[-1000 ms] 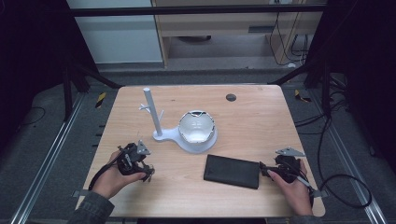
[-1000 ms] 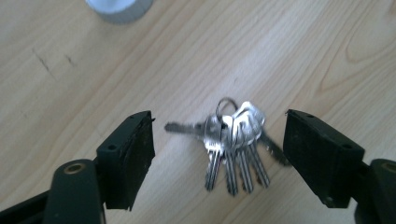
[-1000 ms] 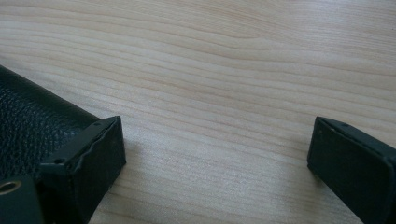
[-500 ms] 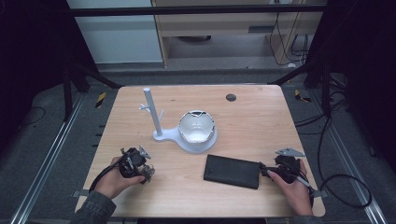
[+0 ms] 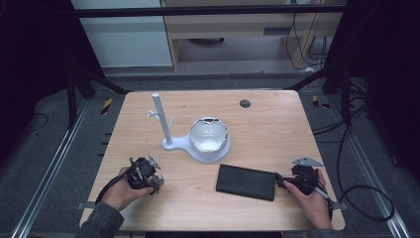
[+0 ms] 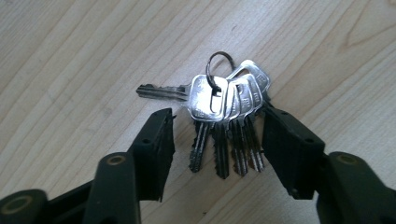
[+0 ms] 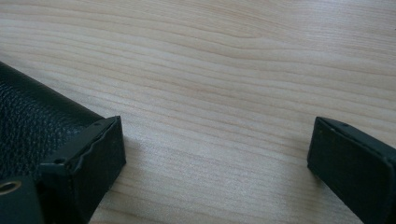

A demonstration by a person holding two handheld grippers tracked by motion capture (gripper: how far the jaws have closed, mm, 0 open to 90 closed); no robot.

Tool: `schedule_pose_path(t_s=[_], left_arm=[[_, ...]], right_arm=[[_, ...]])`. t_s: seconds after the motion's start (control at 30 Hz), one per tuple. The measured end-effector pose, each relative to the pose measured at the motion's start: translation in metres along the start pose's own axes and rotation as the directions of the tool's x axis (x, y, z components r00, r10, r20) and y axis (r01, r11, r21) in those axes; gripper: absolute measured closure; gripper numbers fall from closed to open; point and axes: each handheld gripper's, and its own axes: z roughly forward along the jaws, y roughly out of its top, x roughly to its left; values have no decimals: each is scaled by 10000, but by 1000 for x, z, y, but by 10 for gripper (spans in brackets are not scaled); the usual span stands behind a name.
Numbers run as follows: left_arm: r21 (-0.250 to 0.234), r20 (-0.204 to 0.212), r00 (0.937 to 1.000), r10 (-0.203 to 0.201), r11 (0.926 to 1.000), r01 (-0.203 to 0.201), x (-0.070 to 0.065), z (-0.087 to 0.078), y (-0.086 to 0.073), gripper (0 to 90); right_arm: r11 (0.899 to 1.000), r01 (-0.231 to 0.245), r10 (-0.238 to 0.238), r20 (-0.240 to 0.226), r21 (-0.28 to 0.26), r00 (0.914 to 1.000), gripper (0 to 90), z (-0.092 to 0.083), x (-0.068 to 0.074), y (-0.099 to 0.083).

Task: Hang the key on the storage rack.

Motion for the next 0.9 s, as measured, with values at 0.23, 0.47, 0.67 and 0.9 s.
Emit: schedule_pose_path(t_s=[0.23, 0.47, 0.67, 0.9], left_arm=[[5, 822, 9954, -497, 9988, 498, 8, 1, 0, 557], [-114, 732, 9966, -380, 9992, 389, 9, 0, -1, 763], [-86, 569, 9979, -294, 9995, 299, 7, 0, 0, 805], [-55, 474, 9980, -425, 9991, 428, 9, -2, -1, 838]], right_arm=[[10000, 17, -17, -6, -4, 10000, 46, 0, 0, 0], [10000, 23, -23, -11, 3, 10000, 46, 0, 0, 0], [10000, 24, -24, -9, 5, 10000, 46, 0, 0, 0], [10000, 27, -27, -10, 4, 10000, 46, 0, 0, 0]])
